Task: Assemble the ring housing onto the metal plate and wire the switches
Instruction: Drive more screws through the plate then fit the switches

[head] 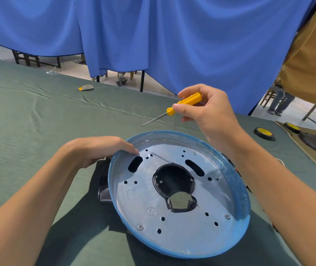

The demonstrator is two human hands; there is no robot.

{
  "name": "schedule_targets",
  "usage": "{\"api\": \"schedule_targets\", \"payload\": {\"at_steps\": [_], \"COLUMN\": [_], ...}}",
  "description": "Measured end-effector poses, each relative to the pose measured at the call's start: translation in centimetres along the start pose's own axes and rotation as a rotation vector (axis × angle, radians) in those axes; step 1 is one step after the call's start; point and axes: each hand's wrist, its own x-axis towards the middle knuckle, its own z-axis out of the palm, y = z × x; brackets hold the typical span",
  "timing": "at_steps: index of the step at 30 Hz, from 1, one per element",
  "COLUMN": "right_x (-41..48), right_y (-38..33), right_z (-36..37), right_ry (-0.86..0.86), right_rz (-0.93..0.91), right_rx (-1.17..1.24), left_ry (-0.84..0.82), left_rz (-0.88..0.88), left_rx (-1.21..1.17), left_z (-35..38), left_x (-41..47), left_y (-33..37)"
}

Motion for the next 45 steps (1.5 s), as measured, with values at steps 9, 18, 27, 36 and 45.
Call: {"api": "schedule_targets", "payload": {"at_steps": [9, 18, 27, 36, 45], "right_x": [0.5, 0.4, 0.3, 0.5, 0.5], "right_y": [0.0, -0.3, -0.6, -0.9, -1.0], "right_z": [1.6, 2.2, 3.2, 4.3, 4.2], "right_ry": [-0.031, -0.049, -0.137, -0.222, -0.248], "right_rz": [-0.026, -0.153, -0.331, -0.354, -0.369], "right_rx": [0.009, -0.085, -0.358, -0.400, -0.430], "left_ry": [0.077, -0.007, 0.158, 0.247, 0.342], "left_rz": [-0.002, 0.236, 0.437, 0.407, 0.388], "left_rx": [0.110, -0.002, -0.188, 0.131, 0.432], "left_z": [-0.2, -1.0, -1.3, -1.0, -0.6], "left_x": [-0.2, 0.2, 1.1, 0.2, 0.3], "left_y": [0.0, -1.0, -1.6, -0.8, -0.1]}}
